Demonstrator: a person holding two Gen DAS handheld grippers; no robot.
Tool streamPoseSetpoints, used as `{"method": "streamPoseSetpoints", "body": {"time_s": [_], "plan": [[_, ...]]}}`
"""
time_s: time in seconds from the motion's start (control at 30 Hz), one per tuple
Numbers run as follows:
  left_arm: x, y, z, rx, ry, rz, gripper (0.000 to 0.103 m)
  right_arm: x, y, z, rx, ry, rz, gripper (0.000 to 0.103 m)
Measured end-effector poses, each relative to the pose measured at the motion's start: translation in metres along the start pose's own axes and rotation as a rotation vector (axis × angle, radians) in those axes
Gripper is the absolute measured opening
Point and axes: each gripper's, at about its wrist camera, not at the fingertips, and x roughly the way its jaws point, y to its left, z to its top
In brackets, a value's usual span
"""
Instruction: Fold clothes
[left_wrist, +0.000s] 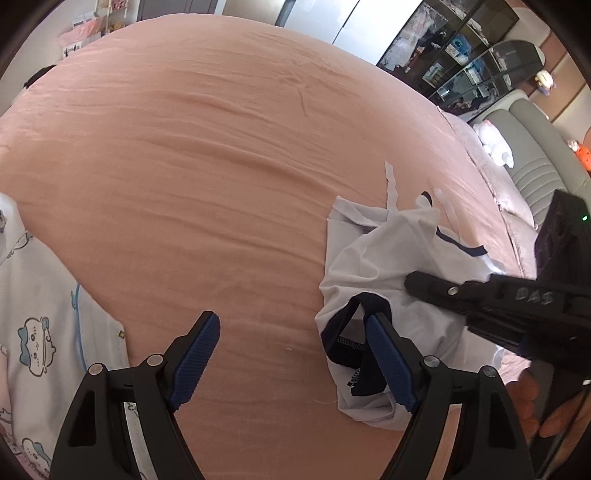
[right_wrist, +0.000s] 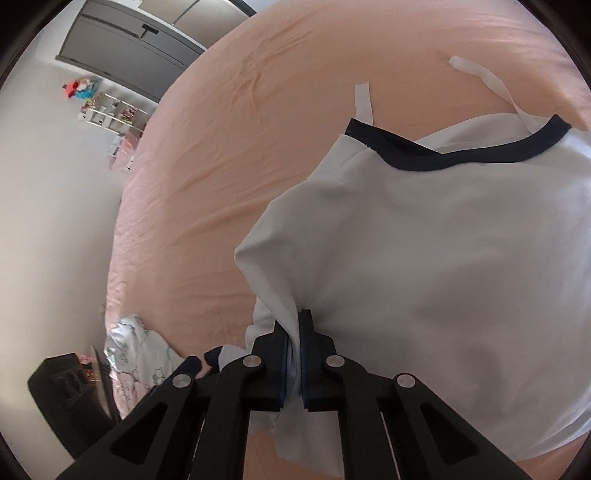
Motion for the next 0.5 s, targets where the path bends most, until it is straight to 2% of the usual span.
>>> {"method": "streamPoseSetpoints", "body": {"time_s": [0.07, 0.17, 0.27, 0.37, 0.5], "plan": [[0.01, -0.003, 0.001, 0.003, 0.03, 0.024, 0.081, -0.011, 0.001, -0.002, 0.001, -0.018, 0.034, 0.003], [0.021, -0.009, 0.001, 0.001, 0.063, -0.019, 0.081, -0.026, 0.008, -0.001, -0.021, -0.058, 0.098, 0.003], [0.025, -0.026, 0.003, 0.031, 0.061, -0.026, 0.081, -0.045, 0.014, 0.001, -0.026, -0.081, 0.16, 0.003], [0.028, -0.041, 0.008, 0.067, 0.058, -0.018, 0.082, -0.06, 0.017, 0.001, -0.053, -0.108, 0.156, 0.003], [0.023, -0.045, 0.016, 0.074, 0.044, 0.03, 0.081, -0.074, 0.013, 0.001, -0.063, -0.138, 0.14, 0.003]]}}
